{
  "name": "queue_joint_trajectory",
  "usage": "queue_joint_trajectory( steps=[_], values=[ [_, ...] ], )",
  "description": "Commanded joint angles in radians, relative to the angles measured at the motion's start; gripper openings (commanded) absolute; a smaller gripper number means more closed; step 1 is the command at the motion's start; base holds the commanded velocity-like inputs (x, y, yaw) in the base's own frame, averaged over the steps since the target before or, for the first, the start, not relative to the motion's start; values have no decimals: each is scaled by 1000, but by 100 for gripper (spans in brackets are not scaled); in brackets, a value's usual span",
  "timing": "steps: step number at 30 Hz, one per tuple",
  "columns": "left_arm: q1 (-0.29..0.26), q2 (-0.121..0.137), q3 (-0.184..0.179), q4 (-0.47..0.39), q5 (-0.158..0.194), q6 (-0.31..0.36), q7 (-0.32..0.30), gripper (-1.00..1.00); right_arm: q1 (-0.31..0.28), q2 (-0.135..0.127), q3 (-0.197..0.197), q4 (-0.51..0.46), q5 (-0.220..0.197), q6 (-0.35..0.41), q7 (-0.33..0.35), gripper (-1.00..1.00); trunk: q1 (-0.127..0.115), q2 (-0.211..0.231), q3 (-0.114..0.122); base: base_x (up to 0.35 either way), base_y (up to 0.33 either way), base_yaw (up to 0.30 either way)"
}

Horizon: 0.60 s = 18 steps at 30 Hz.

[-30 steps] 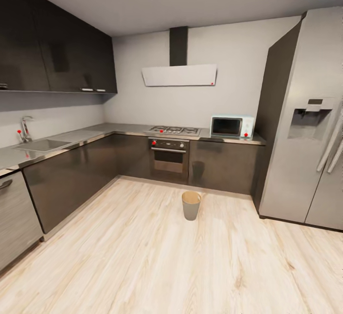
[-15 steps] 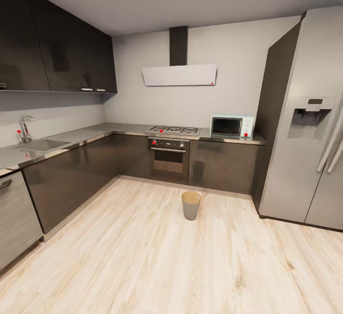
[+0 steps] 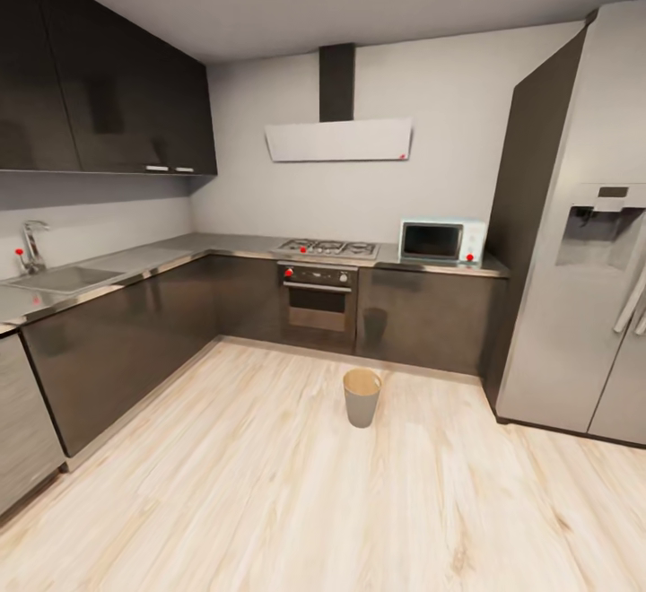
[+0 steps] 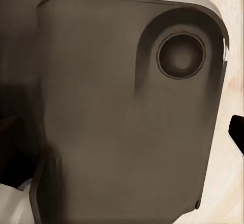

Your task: Put the three can of soda from the living room inside the tash can in the kitchen.

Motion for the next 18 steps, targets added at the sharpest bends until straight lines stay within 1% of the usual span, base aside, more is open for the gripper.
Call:
queue_joint_trajectory(
  steps=[1,18],
  values=[
    [0,0,0,0,0,0,0,100,0,0,0,0,0,0,0,100,0,0,0,338,0,0],
    [0,0,-1,0,0,0,0,100,0,0,-1,0,0,0,1,100,0,0,0,342,0,0]
  ],
)
